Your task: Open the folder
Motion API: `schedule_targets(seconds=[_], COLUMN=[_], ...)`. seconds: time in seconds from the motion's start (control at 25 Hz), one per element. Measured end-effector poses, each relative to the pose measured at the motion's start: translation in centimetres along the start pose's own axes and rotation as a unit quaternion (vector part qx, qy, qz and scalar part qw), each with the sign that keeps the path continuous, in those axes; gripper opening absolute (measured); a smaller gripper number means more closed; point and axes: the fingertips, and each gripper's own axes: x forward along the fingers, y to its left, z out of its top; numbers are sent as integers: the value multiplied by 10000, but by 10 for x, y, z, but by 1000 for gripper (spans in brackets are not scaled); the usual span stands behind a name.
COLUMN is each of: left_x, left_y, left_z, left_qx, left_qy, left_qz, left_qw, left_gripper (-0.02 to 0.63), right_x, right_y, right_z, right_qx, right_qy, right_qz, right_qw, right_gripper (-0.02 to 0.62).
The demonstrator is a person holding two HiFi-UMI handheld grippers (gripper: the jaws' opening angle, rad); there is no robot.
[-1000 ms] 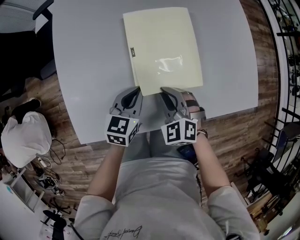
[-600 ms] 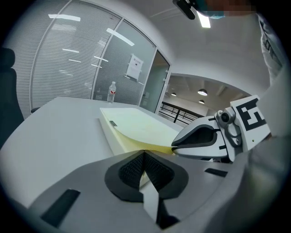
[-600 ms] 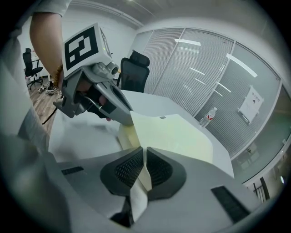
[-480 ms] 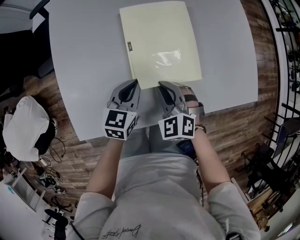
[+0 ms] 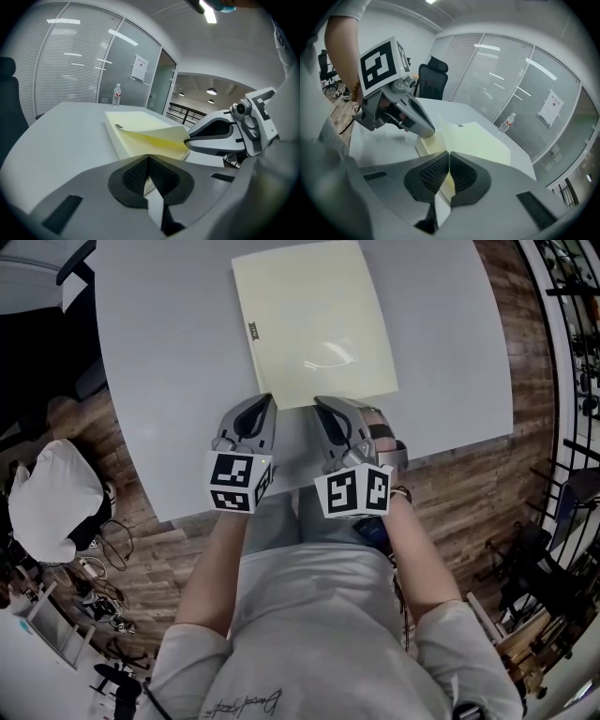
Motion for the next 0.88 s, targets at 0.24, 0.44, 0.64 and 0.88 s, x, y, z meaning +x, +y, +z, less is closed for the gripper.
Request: schedule_targets(seconds=[0.24,0.44,0.64,0.88], left_x=[2,3,3,4], left_y=[5,9,17,19], left_z=[-1,-4,-2,-3], left_qx=[-158,-123,-9,91], left_qy=[40,162,327,422], left_qz=[-33,-120,-127,-73], left_qw=[9999,9997,9994,9990], left_gripper=[8,9,9,9], right_x=[-9,-29,-52,-74], right_y=[-13,-35,-62,-92], right_z=[11,22,21,14], right_qx=[196,532,885,1323], right_qy=[-198,-371,-489,-682], right_qz=[-228,-518,-807,-1084], right_qw=[9994,9965,9916,9829], right_gripper=[27,26,25,25])
